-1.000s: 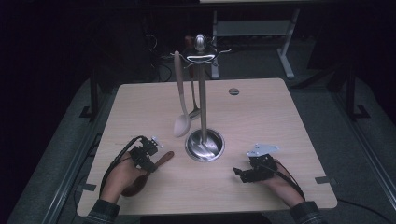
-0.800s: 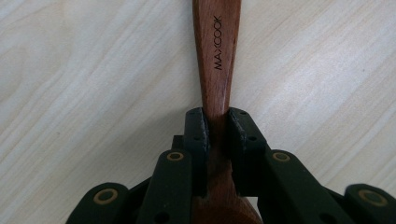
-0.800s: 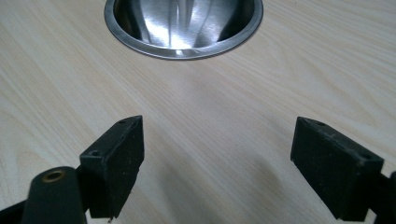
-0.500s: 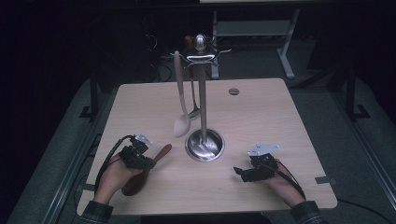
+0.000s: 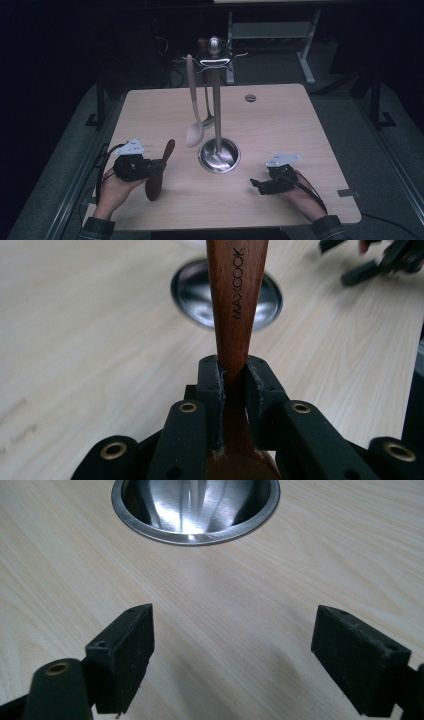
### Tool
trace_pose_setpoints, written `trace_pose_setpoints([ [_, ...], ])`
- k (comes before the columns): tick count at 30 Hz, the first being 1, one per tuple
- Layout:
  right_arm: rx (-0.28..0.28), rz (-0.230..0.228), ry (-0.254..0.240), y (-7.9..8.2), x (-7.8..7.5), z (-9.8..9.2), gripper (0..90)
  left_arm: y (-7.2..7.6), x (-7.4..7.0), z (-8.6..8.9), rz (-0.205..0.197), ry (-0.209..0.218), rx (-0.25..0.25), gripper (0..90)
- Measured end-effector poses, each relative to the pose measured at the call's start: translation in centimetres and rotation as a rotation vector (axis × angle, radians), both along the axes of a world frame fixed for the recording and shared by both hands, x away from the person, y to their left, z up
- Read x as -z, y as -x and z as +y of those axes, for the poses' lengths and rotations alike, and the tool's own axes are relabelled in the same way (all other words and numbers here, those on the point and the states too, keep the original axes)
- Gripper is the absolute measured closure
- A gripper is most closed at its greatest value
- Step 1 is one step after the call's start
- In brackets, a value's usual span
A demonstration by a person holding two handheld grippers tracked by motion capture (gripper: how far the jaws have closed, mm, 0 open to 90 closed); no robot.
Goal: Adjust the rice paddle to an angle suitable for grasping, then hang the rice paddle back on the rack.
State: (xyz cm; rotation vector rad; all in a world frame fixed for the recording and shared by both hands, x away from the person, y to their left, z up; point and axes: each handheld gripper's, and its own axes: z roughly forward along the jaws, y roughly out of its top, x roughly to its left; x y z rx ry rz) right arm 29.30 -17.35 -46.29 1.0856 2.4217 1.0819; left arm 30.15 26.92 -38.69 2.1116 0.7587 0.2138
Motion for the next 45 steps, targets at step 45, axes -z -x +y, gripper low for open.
trace_pose_setpoints([
  [45, -0.178, -0.111, -0.390, -0.3, -12.3, 3.4, 42.5, 1.2, -3.6, -10.6, -0.163, 0.201, -0.028, 78.4],
])
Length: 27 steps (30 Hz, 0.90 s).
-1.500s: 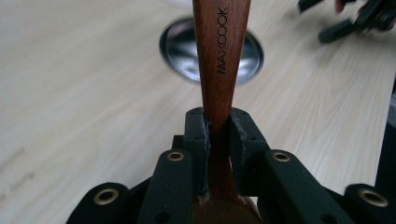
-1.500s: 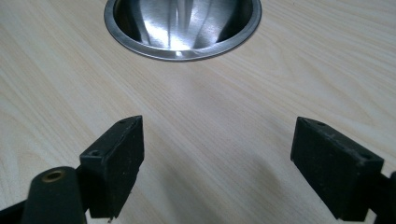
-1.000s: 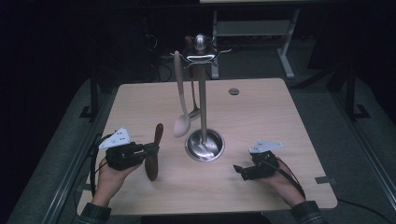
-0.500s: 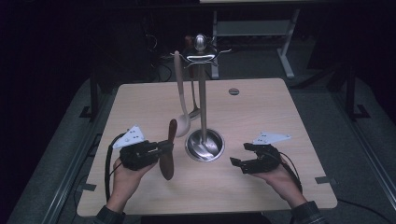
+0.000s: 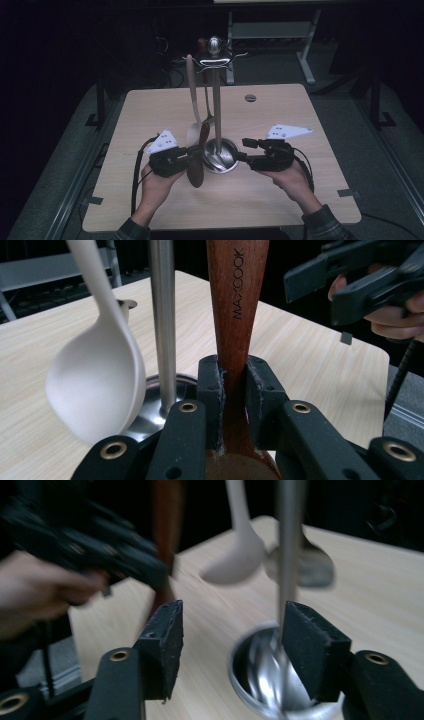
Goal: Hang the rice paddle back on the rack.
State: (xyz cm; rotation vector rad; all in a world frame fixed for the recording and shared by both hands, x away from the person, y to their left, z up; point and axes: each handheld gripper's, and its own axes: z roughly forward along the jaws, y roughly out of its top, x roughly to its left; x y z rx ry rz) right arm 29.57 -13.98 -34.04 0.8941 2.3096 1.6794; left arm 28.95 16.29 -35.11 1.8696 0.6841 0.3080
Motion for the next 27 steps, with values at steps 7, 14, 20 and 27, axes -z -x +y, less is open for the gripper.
trace_pose_setpoints([
  [7, -0.050, -0.028, -0.042, -0.2, -1.2, 2.1, 46.1, 0.2, -0.1, -1.1, -0.012, 0.020, 0.003, 78.4],
  [14, -0.066, -0.027, -0.084, -0.9, -1.4, 4.3, 54.1, 0.8, -0.2, -2.0, -0.042, 0.030, 0.005, 78.4],
  [20, -0.081, -0.026, -0.086, -1.3, -1.2, 5.6, 62.8, 1.0, -0.3, -2.0, -0.053, 0.031, 0.005, 78.4],
  [27, -0.078, -0.038, -0.091, -1.3, -1.1, 6.0, 73.1, 1.0, -0.2, -2.0, -0.051, 0.037, 0.006, 78.2],
])
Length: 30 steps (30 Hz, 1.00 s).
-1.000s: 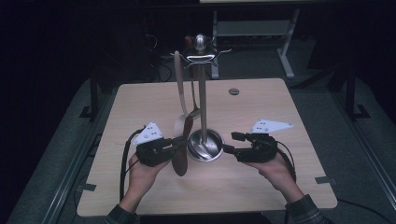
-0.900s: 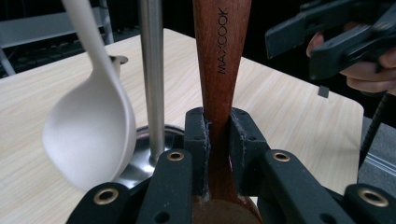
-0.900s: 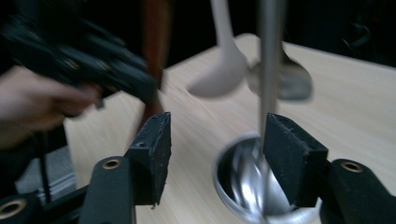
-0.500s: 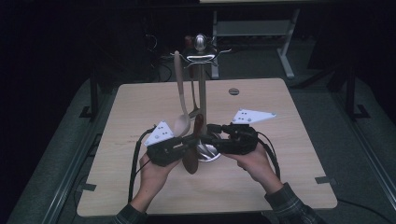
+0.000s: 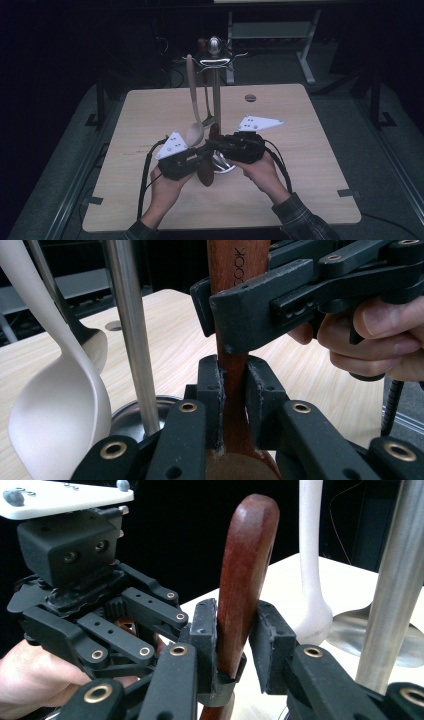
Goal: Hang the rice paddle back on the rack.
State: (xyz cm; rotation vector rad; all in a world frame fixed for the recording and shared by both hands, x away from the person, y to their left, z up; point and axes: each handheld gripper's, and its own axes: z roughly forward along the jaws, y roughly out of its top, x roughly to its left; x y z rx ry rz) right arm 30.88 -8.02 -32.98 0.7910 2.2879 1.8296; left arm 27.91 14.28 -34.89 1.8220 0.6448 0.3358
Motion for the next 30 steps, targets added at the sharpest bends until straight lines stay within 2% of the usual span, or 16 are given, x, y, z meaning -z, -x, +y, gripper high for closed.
trace_pose_setpoints([
  [5, -0.003, -0.007, -0.004, 0.1, 0.0, 0.1, 74.3, -0.1, 0.0, 0.1, 0.004, -0.003, 0.002, 73.1],
  [7, -0.002, -0.020, -0.013, 0.0, -0.1, 0.0, 74.6, -0.1, 0.1, 0.6, 0.030, -0.035, -0.005, 60.2],
  [9, -0.001, -0.011, -0.018, 0.0, -0.1, -0.1, 74.8, -0.1, 0.1, 0.9, 0.039, -0.049, -0.003, 55.6],
  [10, -0.004, -0.016, -0.026, -0.2, -0.2, -0.2, 75.3, -0.1, 0.2, 1.6, 0.058, -0.060, -0.002, 53.9],
  [11, -0.004, -0.016, -0.026, -0.2, -0.2, -0.2, 75.3, -0.1, 0.2, 1.6, 0.058, -0.060, -0.002, 52.3],
  [12, -0.007, -0.021, -0.020, -0.3, -0.3, -0.1, 75.6, 0.0, 0.2, 2.2, 0.075, -0.092, 0.002, 50.1],
  [15, -0.014, -0.021, -0.014, -0.3, -0.6, -0.1, 75.8, 0.4, 0.6, 3.0, 0.099, -0.108, -0.005, 45.5],
  [16, -0.018, -0.025, -0.015, -0.4, -0.9, 0.0, 75.8, 0.5, 1.1, 4.0, 0.115, -0.146, -0.010, 44.4],
  [18, -0.021, -0.028, -0.011, -0.4, -1.1, 0.0, 75.9, 0.6, 1.4, 4.4, 0.127, -0.143, -0.017, 43.4],
  [19, -0.023, -0.032, -0.006, -0.4, -1.5, 0.1, 76.0, 0.7, 1.6, 4.7, 0.135, -0.146, -0.019, 41.7],
  [21, -0.028, -0.027, -0.003, -0.5, -2.0, 0.2, 76.0, 1.0, 2.9, 6.2, 0.179, -0.175, -0.031, 39.2],
  [26, -0.041, -0.052, 0.006, -0.9, -4.0, 0.4, 76.1, 1.5, 4.7, 8.3, 0.223, -0.245, -0.034, 34.3],
  [27, -0.041, -0.052, 0.006, -0.9, -4.0, 0.4, 76.1, 1.5, 4.7, 8.3, 0.223, -0.245, -0.034, 33.4],
  [29, -0.048, -0.077, 0.017, -0.9, -5.7, 0.6, 76.1, 1.5, 5.4, 9.3, 0.230, -0.276, -0.041, 31.7],
  [30, -0.048, -0.077, 0.017, -0.9, -5.7, 0.6, 76.1, 1.5, 5.4, 9.3, 0.230, -0.276, -0.041, 30.7],
])
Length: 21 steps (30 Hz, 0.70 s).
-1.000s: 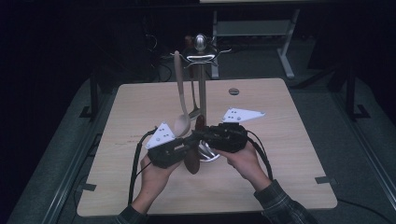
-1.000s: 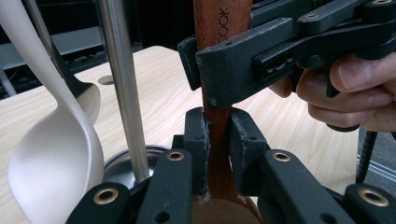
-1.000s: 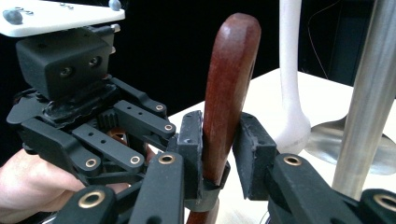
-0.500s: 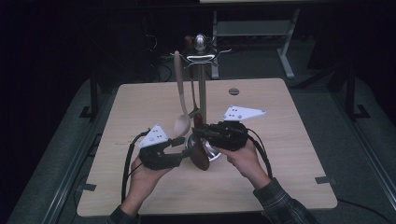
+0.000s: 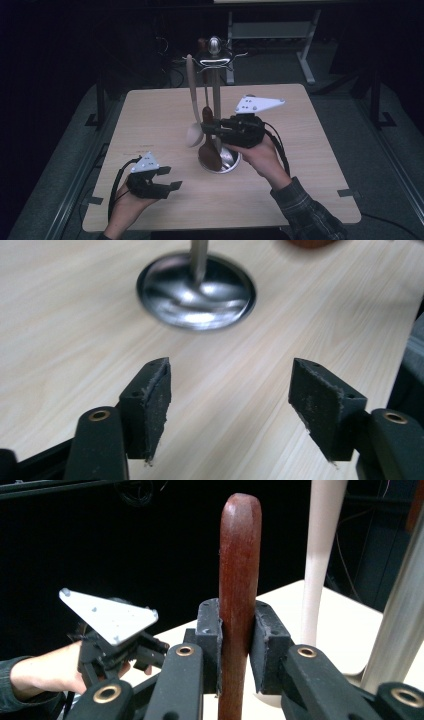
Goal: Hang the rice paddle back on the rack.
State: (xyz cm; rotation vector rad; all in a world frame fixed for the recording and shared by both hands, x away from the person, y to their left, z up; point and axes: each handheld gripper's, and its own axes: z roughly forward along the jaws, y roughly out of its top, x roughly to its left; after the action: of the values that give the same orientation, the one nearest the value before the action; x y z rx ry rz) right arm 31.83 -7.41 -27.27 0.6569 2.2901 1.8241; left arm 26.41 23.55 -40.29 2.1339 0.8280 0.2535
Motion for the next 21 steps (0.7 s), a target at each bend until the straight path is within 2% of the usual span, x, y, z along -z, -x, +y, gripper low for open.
trace_pose_setpoints([
  [1, 0.000, -0.009, -0.001, 0.0, -0.4, 0.1, 76.1, 0.0, 0.3, 0.5, -0.001, -0.017, -0.005, 30.7],
  [5, -0.009, -0.027, -0.004, -0.3, -2.5, 0.5, 76.2, 0.0, 1.1, 1.2, 0.019, -0.018, -0.022, 28.0],
  [7, -0.014, -0.043, 0.000, -0.4, -3.6, 1.0, 76.2, 0.0, 1.6, 1.5, 0.027, -0.036, -0.020, 26.8],
  [13, -0.011, -0.071, -0.009, -0.8, -5.4, 1.8, 76.3, 0.2, 2.8, 1.4, 0.049, -0.065, -0.003, 24.5],
  [16, -0.008, -0.072, -0.018, -1.0, -6.1, 2.1, 76.3, 0.2, 3.1, 1.3, 0.055, -0.067, 0.010, 24.4],
  [21, 0.007, -0.073, -0.030, -1.3, -7.0, 2.2, 76.3, 0.3, 3.1, 1.3, 0.060, -0.059, 0.003, 24.4],
])
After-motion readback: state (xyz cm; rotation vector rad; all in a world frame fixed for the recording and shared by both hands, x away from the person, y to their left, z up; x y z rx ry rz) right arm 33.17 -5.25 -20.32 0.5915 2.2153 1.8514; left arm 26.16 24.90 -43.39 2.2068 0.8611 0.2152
